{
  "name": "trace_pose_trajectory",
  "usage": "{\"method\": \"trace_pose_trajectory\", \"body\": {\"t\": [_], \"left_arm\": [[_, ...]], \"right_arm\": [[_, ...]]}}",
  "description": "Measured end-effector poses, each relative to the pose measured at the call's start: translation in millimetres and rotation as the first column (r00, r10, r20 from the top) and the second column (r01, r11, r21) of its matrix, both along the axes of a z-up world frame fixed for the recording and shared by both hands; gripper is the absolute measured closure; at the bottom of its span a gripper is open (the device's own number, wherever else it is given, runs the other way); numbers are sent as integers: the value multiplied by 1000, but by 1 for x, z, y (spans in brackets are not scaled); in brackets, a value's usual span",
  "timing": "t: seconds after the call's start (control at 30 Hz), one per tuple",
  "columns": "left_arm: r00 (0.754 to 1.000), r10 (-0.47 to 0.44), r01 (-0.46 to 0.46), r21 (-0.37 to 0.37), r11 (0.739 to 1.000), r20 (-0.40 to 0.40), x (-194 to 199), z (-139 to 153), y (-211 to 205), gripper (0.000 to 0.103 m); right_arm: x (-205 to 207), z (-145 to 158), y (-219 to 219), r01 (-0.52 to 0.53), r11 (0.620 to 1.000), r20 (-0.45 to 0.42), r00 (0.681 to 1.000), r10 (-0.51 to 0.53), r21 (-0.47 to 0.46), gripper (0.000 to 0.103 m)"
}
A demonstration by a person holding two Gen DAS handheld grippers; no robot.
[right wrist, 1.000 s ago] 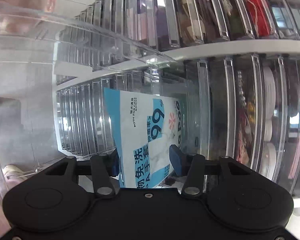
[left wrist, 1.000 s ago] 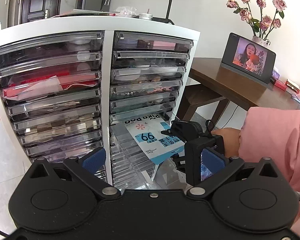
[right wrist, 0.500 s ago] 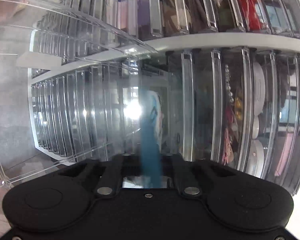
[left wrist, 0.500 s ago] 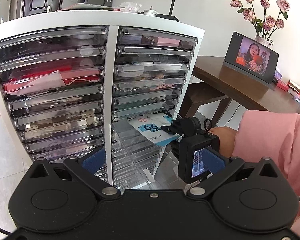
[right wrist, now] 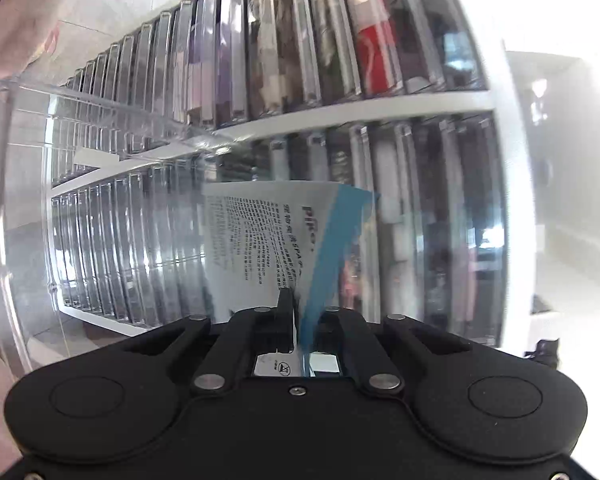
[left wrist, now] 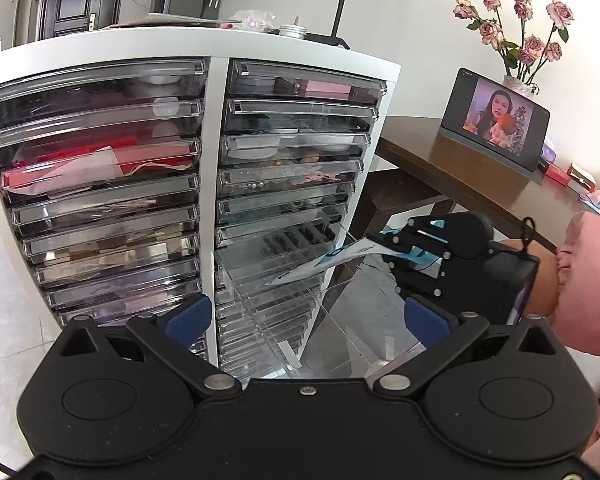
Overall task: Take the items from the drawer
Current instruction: 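Lift the Pika Poo packet out of the drawer up to the cabinet top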
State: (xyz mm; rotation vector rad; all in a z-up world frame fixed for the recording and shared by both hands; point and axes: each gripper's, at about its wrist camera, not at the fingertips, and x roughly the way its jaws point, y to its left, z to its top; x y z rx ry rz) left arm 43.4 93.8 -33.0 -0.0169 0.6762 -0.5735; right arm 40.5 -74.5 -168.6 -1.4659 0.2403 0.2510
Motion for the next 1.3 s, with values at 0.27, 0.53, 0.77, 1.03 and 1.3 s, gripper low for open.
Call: {"method": "trace_pose_trajectory", "body": {"t": [0.27, 0.53, 0.77, 1.03, 1.3], "left_arm": [[1000, -18, 18, -4, 1000, 0, -5, 4, -4, 0], [999, -17, 18, -45, 999, 28, -8, 18, 4, 0], [997, 8, 0, -88, 996, 82, -13, 36, 18, 0], [985, 90, -72, -121, 990, 146, -8, 54, 38, 0], [945, 204, -179, -117, 977, 255, 17, 111, 49, 0]], "right_arm": [[-37, 37, -5, -61, 998, 111, 992, 63, -17, 101], [-51, 84, -5, -130, 988, 254, 956, 147, -82, 101], [-55, 149, -1, -166, 962, 389, 889, 241, -216, 101], [0, 231, 22, -173, 944, 521, 799, 301, -281, 100], [89, 291, 67, -230, 951, 578, 755, 308, -206, 100]]}}
